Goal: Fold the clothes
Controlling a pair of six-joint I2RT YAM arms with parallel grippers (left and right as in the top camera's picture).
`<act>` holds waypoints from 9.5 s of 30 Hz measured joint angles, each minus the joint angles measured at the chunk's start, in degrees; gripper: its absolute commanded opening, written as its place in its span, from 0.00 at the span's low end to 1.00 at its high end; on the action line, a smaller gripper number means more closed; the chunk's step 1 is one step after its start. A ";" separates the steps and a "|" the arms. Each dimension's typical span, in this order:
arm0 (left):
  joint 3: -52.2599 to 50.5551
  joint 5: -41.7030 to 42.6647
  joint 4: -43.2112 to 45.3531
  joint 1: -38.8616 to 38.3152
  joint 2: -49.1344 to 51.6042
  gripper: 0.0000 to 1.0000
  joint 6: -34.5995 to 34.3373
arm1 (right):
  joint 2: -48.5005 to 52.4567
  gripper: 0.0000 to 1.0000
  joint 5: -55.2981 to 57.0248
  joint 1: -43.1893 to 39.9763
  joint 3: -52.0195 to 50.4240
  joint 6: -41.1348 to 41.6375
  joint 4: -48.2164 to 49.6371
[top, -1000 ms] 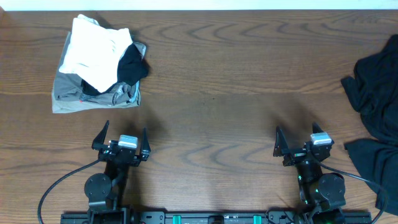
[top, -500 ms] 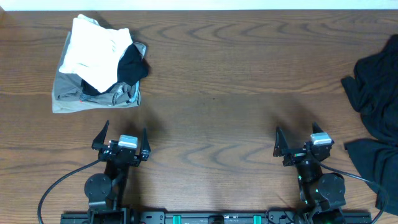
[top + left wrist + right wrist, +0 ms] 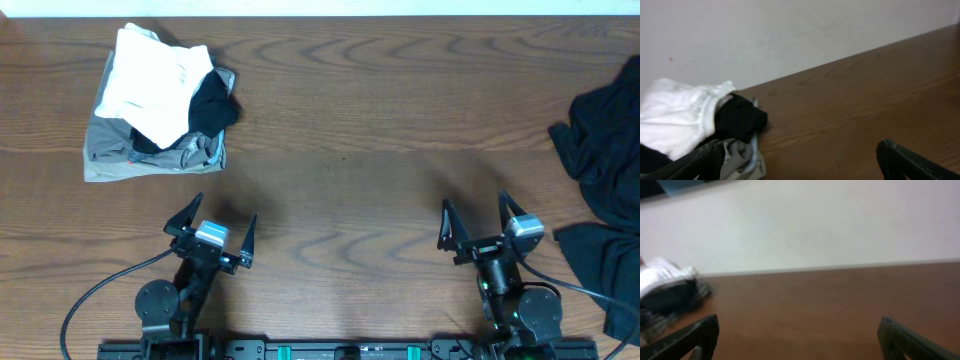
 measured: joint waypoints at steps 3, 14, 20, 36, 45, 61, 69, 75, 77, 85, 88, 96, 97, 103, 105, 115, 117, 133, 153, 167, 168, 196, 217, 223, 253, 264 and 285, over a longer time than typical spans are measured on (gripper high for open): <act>1.38 0.85 -0.17 0.00 0.83 0.98 -4.02 | 0.15 0.99 -0.98 0.00 1.92 0.76 -1.46; 26.97 2.60 -9.55 0.00 26.43 0.98 -12.83 | 24.55 0.99 -0.63 -0.02 24.55 1.18 -17.88; 48.76 4.22 -26.47 0.00 48.50 0.98 -13.84 | 48.89 0.99 -0.39 -2.93 41.94 0.42 -28.24; 60.98 5.16 -37.94 0.00 68.46 0.98 -11.02 | 91.23 0.95 -14.95 -22.34 69.40 -6.32 -34.34; 60.98 5.16 -38.21 0.00 68.83 0.98 -10.60 | 105.33 0.77 -8.13 -33.70 70.77 -3.08 -23.43; 60.98 5.18 -38.32 0.00 68.83 0.98 -10.60 | 118.36 0.40 0.28 -36.37 71.43 1.20 -11.30; 60.98 5.31 -38.32 0.00 68.83 0.99 -10.60 | 118.66 0.01 -2.12 -36.48 71.93 1.70 -12.74; 60.98 5.35 -38.03 0.00 68.83 0.86 -10.38 | 115.89 0.01 -20.13 -33.55 71.80 -0.52 -14.10; 60.98 5.35 -38.01 0.00 68.83 0.86 -10.19 | 113.31 0.01 -25.35 -30.47 71.78 -1.03 -13.99; 60.98 5.33 -37.90 0.00 68.83 0.85 -10.14 | 107.32 0.01 -37.48 -8.31 72.04 -4.00 -18.75; 60.98 5.33 -37.88 0.00 68.81 0.86 -10.14 | 107.62 0.01 -39.06 1.42 72.04 -9.09 -23.15; 60.98 5.33 -37.86 0.00 68.76 0.86 -10.14 | 107.62 0.29 -37.13 16.98 72.02 -24.30 -29.81; 60.98 5.33 -37.86 0.00 68.76 0.86 -10.14 | 107.60 0.37 -35.85 17.29 72.02 -24.85 -29.77; 60.98 5.35 -37.86 0.00 68.76 0.86 -10.14 | 105.70 0.66 -28.11 12.17 72.00 -22.64 -29.55; 60.98 5.33 -37.86 0.00 68.76 0.86 -10.14 | 103.73 0.71 -26.40 7.37 72.00 -20.74 -29.51; 60.98 5.35 -37.83 0.00 68.76 0.86 -10.14 | 102.84 0.71 -22.60 -21.68 72.11 -13.73 -37.27; 60.98 5.35 -37.83 -0.02 68.74 0.86 -10.14 | 104.50 0.70 -22.29 -24.81 72.08 -13.46 -38.99; 60.98 5.35 -37.05 0.00 68.74 0.86 -10.14 | 113.39 0.18 -23.02 -29.99 72.04 -12.39 -41.92; 60.98 5.33 -34.27 0.00 68.70 0.86 -10.14 | 108.74 0.01 -44.09 -30.21 72.04 -12.39 2.69; 60.98 5.53 -34.21 0.00 68.67 0.86 -10.16 | 110.09 0.80 -19.45 -30.23 72.11 -8.15 10.25; 60.98 5.53 -34.23 -0.02 68.65 0.86 -10.16 | 110.09 0.81 -19.28 -30.34 72.13 -7.87 7.76; 60.98 5.55 -34.93 -5.81 72.87 0.86 -10.14 | 110.07 0.82 -13.14 -38.34 72.00 -10.29 -37.42; 60.98 5.55 -34.27 -5.81 73.02 0.86 -10.14 | 110.07 0.62 -17.53 -42.10 69.92 -27.74 -33.75; 60.98 5.55 -34.27 -5.81 73.02 0.86 -10.14 | 110.09 0.50 -17.90 -42.10 66.36 -28.15 -29.97; 60.98 5.55 -34.51 -5.81 73.02 0.86 -10.14 | 105.98 0.52 -19.04 -42.10 66.16 -26.97 -23.71; 60.98 5.55 -34.80 -5.81 73.02 0.86 -10.14 | 112.43 0.52 -18.43 -42.10 66.36 -30.16 -23.71; 60.98 5.55 -34.64 -5.81 73.02 0.87 -10.14 | 107.25 0.01 -23.41 -42.10 66.51 -30.58 -13.22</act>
